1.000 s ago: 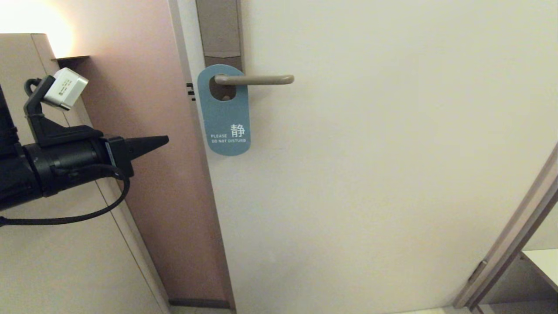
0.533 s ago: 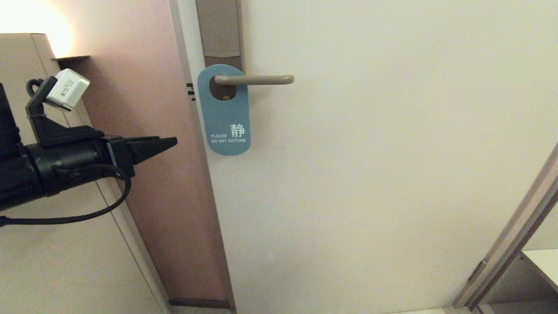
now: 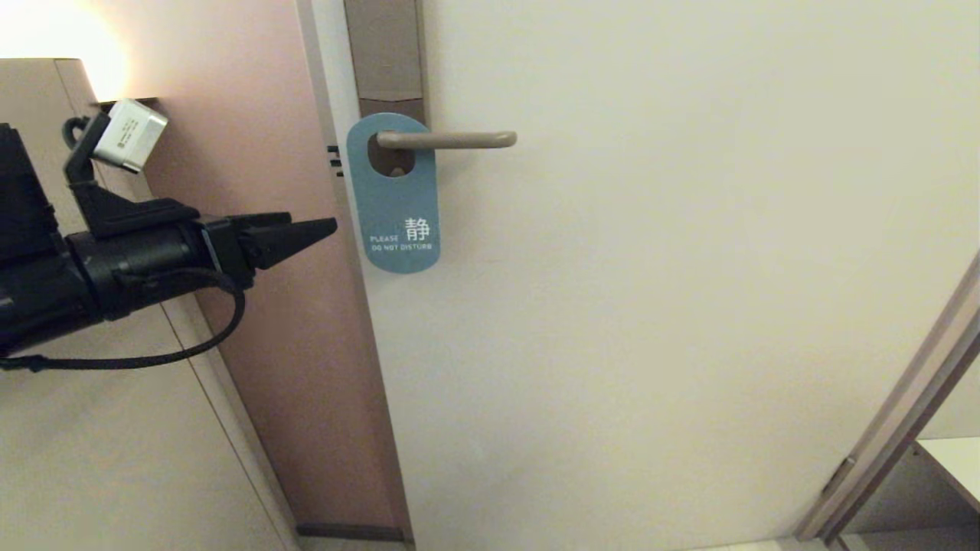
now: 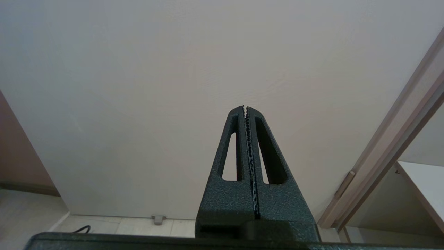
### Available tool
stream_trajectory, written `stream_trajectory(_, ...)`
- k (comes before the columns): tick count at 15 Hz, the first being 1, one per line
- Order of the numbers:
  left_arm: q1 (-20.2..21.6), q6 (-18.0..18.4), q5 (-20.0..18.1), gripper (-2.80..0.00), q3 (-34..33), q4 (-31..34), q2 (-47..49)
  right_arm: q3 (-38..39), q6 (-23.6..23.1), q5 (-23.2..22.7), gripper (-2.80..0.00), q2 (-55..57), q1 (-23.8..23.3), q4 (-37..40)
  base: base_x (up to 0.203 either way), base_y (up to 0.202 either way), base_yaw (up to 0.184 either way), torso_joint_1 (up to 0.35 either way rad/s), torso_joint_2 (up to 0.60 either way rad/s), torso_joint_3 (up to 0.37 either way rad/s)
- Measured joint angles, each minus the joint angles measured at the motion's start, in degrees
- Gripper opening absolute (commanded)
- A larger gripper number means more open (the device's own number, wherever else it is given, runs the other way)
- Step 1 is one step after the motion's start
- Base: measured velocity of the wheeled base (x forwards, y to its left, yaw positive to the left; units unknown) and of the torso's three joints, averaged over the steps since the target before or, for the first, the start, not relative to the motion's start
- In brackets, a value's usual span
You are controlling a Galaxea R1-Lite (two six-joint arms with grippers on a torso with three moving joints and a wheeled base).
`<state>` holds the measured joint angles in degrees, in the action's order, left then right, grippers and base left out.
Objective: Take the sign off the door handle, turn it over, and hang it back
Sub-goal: Take down the sign
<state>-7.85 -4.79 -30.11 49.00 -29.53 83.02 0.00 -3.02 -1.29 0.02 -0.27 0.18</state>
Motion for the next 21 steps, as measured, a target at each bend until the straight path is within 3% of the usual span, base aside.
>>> stream_trajectory(4,0.3,-0.7,-5.5,0.00,1.8,-0.5,2.7,0.0,0.0,0.0,-2.80,0.0,0.0,0.0,0.000,0.000,0.000,0.000,0.00,0.000)
stream_trajectory(8,0.3,-6.6,-13.1,0.00,3.9,-1.2,4.6,0.0,0.0,0.0,-2.80,0.0,0.0,0.0,0.000,0.000,0.000,0.000,0.00,0.000)
stream_trajectory(12,0.3,-10.4,-17.9,0.00,4.3,-9.6,8.5,0.0,0.0,0.0,-2.80,0.0,0.0,0.0,0.000,0.000,0.000,0.000,0.00,0.000)
stream_trajectory(17,-0.1,-12.0,-18.5,0.00,4.3,-21.0,15.9,0.0,0.0,0.0,-2.80,0.0,0.0,0.0,0.000,0.000,0.000,0.000,0.00,0.000)
stream_trajectory(21,-0.9,-12.1,-18.5,0.00,4.3,-21.6,18.8,0.0,0.0,0.0,-2.80,0.0,0.0,0.0,0.000,0.000,0.000,0.000,0.00,0.000)
